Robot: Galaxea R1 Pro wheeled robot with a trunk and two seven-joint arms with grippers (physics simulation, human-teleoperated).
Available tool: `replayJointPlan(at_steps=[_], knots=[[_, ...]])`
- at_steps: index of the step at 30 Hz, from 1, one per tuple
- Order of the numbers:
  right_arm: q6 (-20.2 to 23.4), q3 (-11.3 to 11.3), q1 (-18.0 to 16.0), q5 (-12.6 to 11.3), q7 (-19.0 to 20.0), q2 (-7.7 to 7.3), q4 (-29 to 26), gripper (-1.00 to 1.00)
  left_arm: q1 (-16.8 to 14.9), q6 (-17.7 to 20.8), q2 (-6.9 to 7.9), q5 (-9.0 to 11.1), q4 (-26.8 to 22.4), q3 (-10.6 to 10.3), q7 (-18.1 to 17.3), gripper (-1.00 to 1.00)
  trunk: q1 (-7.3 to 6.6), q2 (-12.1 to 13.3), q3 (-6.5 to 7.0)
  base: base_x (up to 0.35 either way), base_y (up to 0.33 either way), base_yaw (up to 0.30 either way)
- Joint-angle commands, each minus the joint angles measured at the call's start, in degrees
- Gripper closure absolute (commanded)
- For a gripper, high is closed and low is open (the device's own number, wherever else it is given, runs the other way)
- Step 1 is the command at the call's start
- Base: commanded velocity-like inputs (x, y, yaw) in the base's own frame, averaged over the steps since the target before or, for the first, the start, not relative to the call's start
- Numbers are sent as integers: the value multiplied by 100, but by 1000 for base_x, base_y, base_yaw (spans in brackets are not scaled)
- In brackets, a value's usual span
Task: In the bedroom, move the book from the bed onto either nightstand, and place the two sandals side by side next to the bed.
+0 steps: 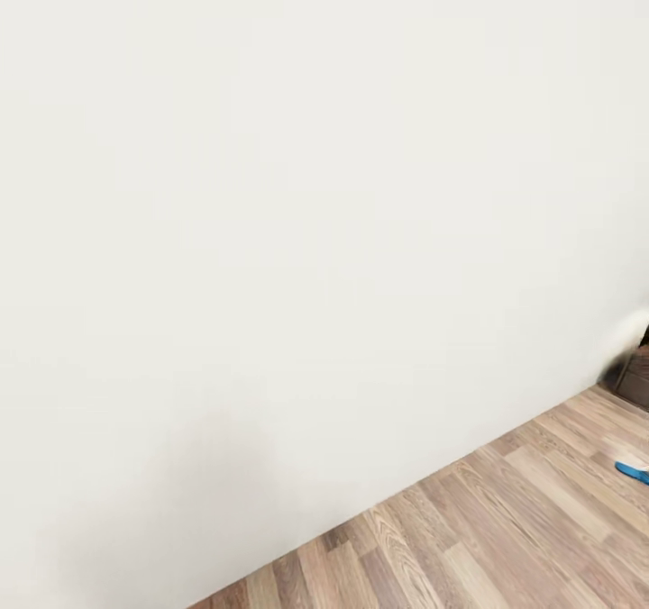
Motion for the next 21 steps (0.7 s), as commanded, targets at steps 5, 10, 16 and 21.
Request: replayJointPlan(at_steps=[5, 10, 16, 21], knots=[[-19, 3, -4, -4, -3, 0, 5, -100, -2, -23, 2, -18, 2, -22, 7, -100, 0, -3, -6, 0, 0, -255], [-19, 3, -4, -4, -3, 1, 4, -100, -2, -24, 2, -18, 3, -22, 7, -100, 0, -3, -6, 0, 0, -255], [-19, 3, -4, -4, -3, 4, -2, -100, -3, -25, 2, -18, 3, -22, 7, -100, 0, -3, -6, 0, 0, -255], [-19, 3, -4, -4, -3, 3, -3, -100, -2, -25, 2, -18, 2, -22, 7, -100, 0, -3, -6, 0, 0, -255]])
